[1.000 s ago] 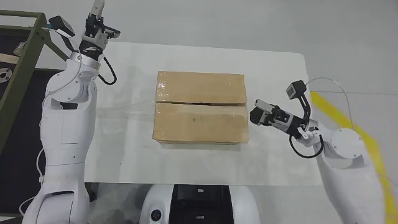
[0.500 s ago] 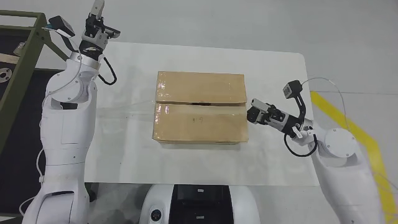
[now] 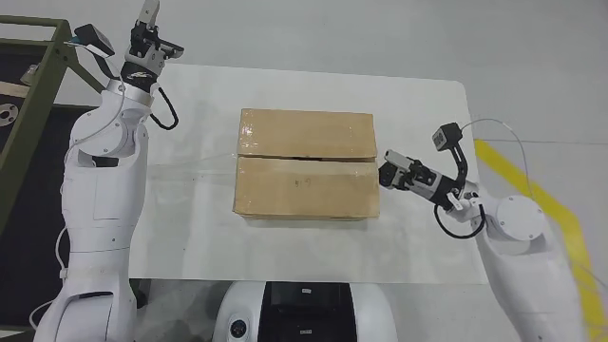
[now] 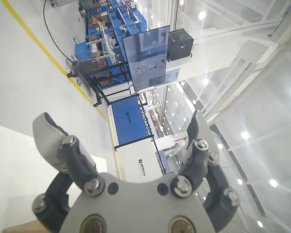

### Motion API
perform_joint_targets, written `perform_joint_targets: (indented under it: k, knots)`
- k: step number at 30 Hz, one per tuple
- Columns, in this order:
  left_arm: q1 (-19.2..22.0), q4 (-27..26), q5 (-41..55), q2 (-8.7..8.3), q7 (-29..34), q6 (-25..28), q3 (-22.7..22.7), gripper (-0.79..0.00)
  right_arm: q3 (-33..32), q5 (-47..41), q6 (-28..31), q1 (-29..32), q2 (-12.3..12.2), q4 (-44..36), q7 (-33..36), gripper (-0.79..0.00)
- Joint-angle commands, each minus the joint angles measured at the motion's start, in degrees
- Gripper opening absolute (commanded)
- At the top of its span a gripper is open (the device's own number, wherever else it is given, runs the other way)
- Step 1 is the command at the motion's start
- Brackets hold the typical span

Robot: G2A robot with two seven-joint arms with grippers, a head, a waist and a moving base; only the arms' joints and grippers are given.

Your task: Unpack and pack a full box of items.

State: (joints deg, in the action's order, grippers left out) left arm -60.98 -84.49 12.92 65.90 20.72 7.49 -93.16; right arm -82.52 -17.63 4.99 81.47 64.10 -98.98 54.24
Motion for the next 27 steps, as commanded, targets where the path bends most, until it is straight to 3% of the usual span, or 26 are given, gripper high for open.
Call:
perform_joint_targets:
  k: [1, 17, 27]
  knots:
    - [0.0, 0.0, 0.0, 0.0, 0.0, 0.0, 0.0, 0.0, 0.28, -0.24, 0.18, -0.04, -0.03, -0.09, 0.21, 0.0]
    - [0.0, 0.0, 0.0, 0.0, 0.0, 0.0, 0.0, 0.0, -1.98, -4.18, 1.56, 1.78, -0.85, -4.43, 3.44, 0.0]
    - [0.0, 0.0, 0.0, 0.0, 0.0, 0.0, 0.0, 0.0, -3.83, -4.91, 1.71, 5.58, -1.59, -11.38, 6.42, 0.0]
